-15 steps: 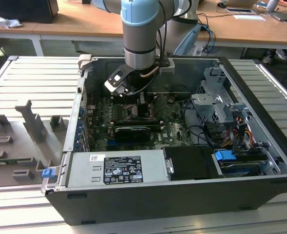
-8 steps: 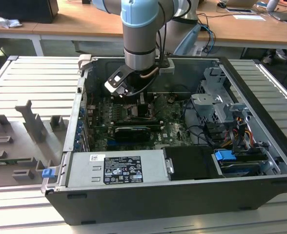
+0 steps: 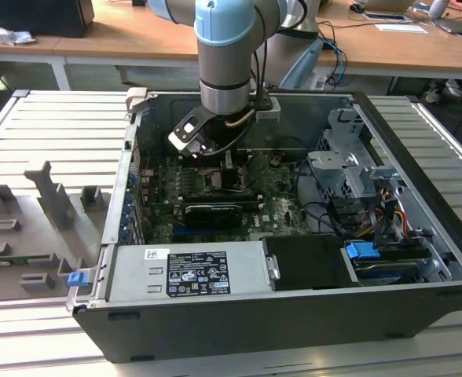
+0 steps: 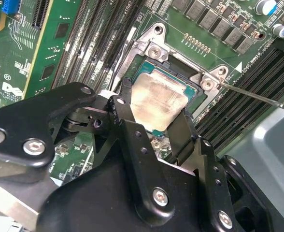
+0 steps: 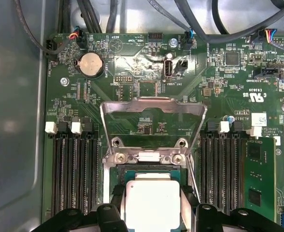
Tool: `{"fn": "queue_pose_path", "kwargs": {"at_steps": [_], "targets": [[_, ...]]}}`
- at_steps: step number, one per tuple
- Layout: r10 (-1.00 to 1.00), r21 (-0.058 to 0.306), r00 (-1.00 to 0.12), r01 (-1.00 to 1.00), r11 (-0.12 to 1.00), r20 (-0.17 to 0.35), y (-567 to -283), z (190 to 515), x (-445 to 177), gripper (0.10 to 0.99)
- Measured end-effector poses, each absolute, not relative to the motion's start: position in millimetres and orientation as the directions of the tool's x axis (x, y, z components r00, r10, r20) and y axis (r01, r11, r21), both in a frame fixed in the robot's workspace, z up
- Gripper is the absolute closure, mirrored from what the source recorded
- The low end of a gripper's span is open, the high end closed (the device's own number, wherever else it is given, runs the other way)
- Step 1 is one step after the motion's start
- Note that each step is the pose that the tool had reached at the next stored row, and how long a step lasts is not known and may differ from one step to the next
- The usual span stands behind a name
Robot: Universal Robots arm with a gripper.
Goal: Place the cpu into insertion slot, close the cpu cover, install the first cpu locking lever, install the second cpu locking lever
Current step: 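Place the cpu into insertion slot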
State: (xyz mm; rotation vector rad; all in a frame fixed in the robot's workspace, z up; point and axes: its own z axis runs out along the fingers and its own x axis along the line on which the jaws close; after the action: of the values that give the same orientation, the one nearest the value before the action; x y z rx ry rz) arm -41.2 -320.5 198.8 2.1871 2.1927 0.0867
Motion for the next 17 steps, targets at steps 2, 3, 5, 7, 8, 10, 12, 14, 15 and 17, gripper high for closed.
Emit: {"fn": "queue_pose_path", "kwargs": {"at_steps": [2, 3, 5, 7, 8, 10, 12, 14, 15, 17], "targets": [[1.000, 0.071, -0.003, 0.998, 0.002, 0.008, -320.3, 198.5, -41.1, 0.533], [1.000, 0.070, -0.003, 0.998, 0.002, 0.007, -320.3, 198.6, -41.2, 0.533], [1.000, 0.070, -0.003, 0.998, 0.002, 0.006, -320.4, 198.8, -41.2, 0.471], [1.000, 0.070, -0.003, 0.998, 0.002, 0.006, -320.4, 198.8, -41.2, 0.471], [1.000, 0.070, -0.002, 0.998, 0.002, 0.006, -320.4, 198.8, -41.2, 0.471], [1.000, 0.070, -0.003, 0.998, 0.002, 0.006, -320.4, 199.0, -41.2, 0.471], [1.000, 0.070, -0.001, 0.998, 0.000, 0.006, -320.5, 199.2, -40.9, 0.553], [1.000, 0.070, 0.002, 0.998, -0.003, 0.006, -320.5, 199.2, -40.9, 0.553], [1.000, 0.070, 0.006, 0.998, -0.006, 0.006, -320.4, 199.1, -40.8, 0.553], [1.000, 0.070, 0.012, 0.997, -0.012, 0.006, -320.1, 199.1, -40.8, 0.553]]}}
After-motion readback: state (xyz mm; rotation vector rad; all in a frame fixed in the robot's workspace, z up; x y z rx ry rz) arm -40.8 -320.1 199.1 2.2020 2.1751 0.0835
